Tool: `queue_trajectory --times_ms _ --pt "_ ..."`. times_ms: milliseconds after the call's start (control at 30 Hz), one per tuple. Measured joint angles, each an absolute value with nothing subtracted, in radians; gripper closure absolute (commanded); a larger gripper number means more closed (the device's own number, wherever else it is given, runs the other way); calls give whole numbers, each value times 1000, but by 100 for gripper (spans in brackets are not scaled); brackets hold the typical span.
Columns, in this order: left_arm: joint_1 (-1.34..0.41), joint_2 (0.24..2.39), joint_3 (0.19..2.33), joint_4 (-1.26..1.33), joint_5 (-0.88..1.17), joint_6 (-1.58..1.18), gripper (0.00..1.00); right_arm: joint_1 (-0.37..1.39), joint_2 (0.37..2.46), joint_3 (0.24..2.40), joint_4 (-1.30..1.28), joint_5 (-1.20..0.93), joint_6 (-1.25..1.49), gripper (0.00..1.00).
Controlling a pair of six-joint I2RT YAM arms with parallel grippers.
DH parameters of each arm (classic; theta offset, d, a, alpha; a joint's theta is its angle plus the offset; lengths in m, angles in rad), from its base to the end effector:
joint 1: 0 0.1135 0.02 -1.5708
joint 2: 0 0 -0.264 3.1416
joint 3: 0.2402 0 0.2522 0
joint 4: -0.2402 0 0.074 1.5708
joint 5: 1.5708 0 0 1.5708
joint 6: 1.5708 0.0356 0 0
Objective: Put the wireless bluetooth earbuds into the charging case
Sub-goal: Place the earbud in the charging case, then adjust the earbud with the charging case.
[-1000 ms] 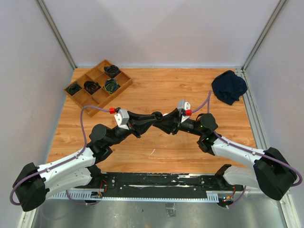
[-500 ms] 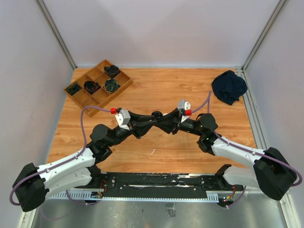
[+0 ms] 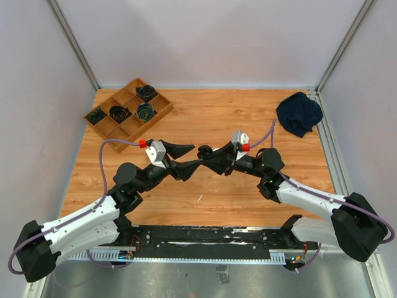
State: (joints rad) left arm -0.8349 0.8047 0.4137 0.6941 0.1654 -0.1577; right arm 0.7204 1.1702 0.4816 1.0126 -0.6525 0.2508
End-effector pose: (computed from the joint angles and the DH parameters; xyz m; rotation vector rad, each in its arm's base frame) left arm 0.1235 -0.1451 0.2984 0.5805 1.1989 -0.9539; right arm 0.1671 0.1754 0.2798 -0.8875 1.1097 1.2193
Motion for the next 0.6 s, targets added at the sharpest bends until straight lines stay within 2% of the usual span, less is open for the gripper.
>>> queue_trajectory --times_ms 300,600 --pt "-835 770 455 592 88 -173 18 720 1169 482 1012 -638 238 86" --pt "-835 819 494 556 80 -198 15 720 1163 482 1012 -627 234 86"
